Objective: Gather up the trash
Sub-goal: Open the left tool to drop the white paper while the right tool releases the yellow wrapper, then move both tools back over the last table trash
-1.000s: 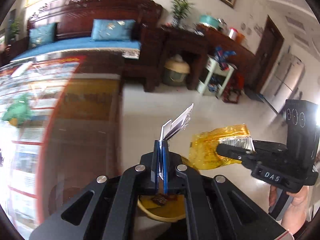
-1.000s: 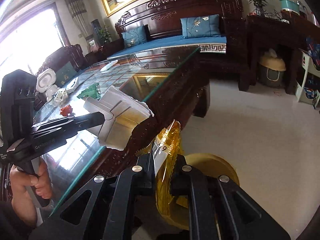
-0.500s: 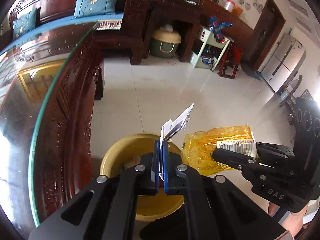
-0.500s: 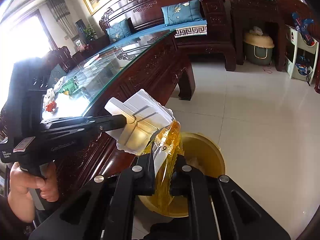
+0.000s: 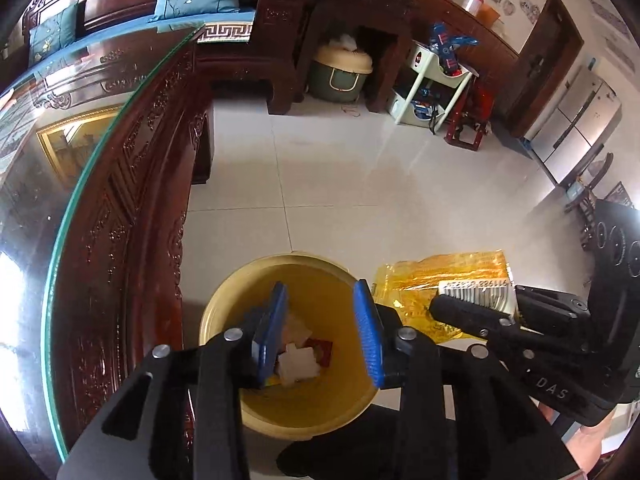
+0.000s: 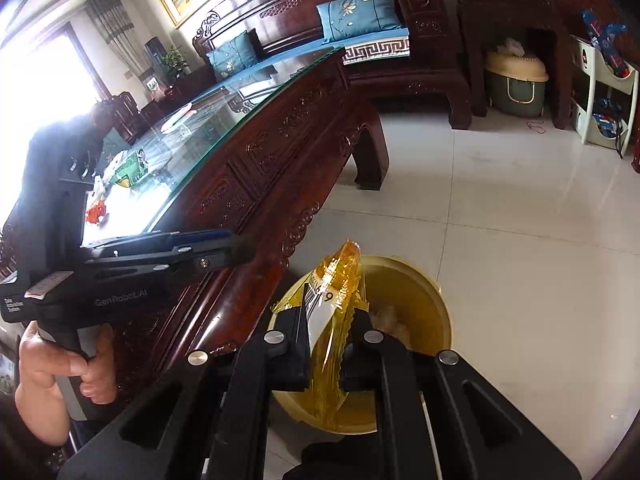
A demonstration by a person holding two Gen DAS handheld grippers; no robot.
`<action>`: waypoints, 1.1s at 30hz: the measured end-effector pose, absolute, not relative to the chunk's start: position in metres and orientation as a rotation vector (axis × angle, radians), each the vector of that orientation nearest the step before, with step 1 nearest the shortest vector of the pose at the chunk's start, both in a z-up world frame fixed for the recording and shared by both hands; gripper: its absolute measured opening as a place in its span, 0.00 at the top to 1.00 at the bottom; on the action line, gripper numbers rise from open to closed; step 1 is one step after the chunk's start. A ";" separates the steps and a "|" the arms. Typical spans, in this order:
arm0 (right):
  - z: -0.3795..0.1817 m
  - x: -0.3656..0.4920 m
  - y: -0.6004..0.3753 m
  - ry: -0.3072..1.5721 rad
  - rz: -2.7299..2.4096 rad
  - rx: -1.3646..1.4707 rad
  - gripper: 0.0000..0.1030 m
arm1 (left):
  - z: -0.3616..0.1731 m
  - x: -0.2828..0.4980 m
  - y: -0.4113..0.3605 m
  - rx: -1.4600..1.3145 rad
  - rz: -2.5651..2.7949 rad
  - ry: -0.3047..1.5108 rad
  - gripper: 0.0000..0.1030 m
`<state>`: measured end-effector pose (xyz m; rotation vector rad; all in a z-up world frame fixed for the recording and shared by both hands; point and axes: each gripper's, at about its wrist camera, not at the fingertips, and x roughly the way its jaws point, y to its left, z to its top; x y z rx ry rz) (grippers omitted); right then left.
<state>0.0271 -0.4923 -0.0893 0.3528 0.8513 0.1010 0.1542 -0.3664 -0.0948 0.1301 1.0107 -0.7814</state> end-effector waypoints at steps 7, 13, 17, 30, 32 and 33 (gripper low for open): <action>-0.092 0.039 -0.481 0.875 0.122 0.327 0.91 | -0.077 0.149 -0.352 0.161 -0.708 0.943 0.57; -0.102 0.065 -0.468 0.920 0.142 0.293 0.87 | -0.053 0.140 -0.329 0.197 -0.562 0.853 0.36; -0.111 0.081 -0.458 0.961 0.146 0.270 0.72 | -0.035 0.136 -0.310 0.197 -0.518 0.803 0.29; -0.091 0.081 -0.441 0.898 0.093 0.229 0.34 | -0.013 0.134 -0.268 0.181 -0.468 0.738 0.14; -0.081 0.077 -0.435 0.867 0.078 0.208 0.26 | -0.008 0.131 -0.263 0.174 -0.469 0.722 0.12; -0.073 0.073 -0.430 0.834 0.057 0.180 0.20 | -0.006 0.129 -0.260 0.173 -0.469 0.714 0.09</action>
